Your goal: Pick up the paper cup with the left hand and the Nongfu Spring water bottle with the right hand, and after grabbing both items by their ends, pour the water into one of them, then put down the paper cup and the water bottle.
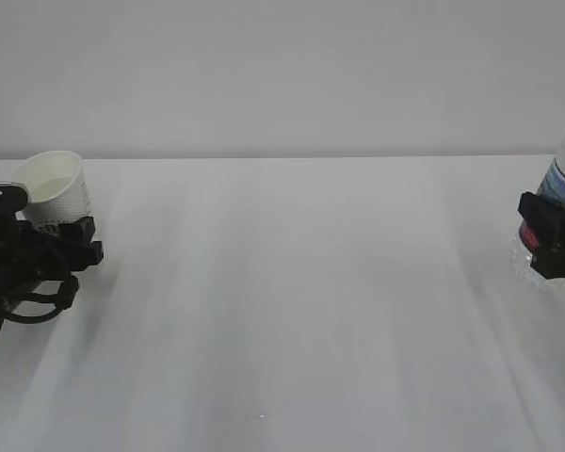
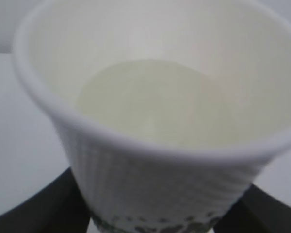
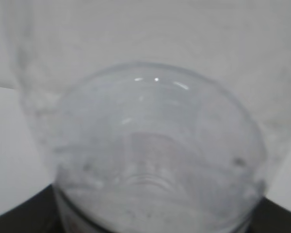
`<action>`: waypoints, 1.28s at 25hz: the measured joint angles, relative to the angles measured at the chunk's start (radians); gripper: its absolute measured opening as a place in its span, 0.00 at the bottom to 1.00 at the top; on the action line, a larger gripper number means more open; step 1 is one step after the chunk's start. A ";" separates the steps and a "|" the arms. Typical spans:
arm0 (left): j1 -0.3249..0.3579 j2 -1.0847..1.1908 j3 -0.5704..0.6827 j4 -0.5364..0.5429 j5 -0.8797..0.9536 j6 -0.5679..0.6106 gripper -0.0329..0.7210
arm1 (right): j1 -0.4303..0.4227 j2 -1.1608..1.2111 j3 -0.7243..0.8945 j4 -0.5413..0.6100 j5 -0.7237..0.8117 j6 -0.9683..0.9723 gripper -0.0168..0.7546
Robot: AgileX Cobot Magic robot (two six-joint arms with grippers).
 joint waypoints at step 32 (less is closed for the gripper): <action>0.000 0.000 -0.002 0.000 -0.028 0.000 0.95 | 0.000 0.000 0.000 -0.026 0.000 0.009 0.59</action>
